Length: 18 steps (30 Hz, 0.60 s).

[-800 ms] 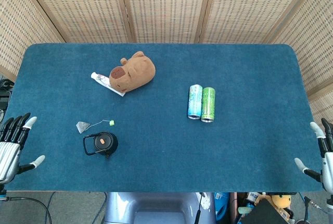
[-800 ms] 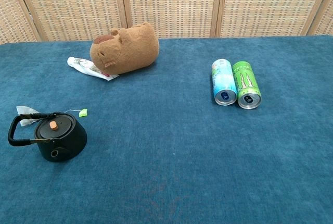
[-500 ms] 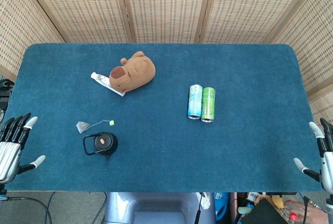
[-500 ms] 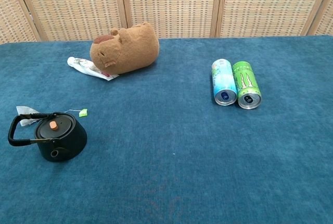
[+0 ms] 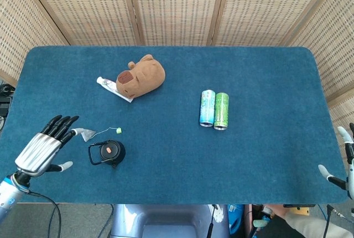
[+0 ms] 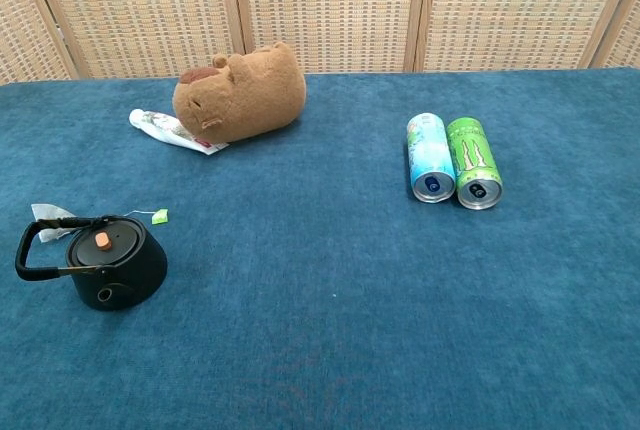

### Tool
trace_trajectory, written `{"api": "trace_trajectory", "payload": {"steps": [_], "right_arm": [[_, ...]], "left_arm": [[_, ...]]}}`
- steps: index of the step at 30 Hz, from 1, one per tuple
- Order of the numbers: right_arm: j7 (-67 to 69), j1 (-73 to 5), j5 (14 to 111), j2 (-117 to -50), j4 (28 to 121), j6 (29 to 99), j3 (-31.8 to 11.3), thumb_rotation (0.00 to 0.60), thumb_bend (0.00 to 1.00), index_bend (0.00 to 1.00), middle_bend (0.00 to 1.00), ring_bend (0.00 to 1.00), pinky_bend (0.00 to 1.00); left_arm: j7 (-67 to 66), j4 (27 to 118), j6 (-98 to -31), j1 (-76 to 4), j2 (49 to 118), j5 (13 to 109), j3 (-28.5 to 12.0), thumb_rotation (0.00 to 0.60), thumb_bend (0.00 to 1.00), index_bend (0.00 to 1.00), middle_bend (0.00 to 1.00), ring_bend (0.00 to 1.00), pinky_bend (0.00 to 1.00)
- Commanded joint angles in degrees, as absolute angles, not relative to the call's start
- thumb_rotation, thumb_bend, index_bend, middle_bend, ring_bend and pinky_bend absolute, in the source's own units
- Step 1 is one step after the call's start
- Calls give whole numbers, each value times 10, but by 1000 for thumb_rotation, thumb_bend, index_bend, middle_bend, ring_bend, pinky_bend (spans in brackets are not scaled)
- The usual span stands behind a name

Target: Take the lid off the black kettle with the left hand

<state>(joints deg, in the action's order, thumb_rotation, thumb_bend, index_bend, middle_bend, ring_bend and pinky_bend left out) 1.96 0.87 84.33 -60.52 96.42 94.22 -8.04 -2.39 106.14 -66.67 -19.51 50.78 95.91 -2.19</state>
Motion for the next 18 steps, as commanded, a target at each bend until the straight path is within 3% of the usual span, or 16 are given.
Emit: {"api": "trace_trajectory", "payload": {"steps": [1, 7, 18], "right_arm": [[24, 7, 830, -604, 964, 936, -86, 600, 0, 0, 0, 0, 0], [23, 2, 808, -605, 959, 918, -91, 600, 0, 0, 0, 0, 0], [23, -2, 792, -608, 948, 902, -93, 600, 0, 0, 0, 0, 0]], "left_arm": [[-11, 1047, -579, -261, 499, 955, -30, 600, 177, 293, 0, 0, 0], [-4, 1000, -512, -312, 531, 962, -25, 600, 177, 350, 0, 0, 0], [5, 926, -474, -353, 606, 967, -10, 600, 251, 384, 0, 0, 0]]}}
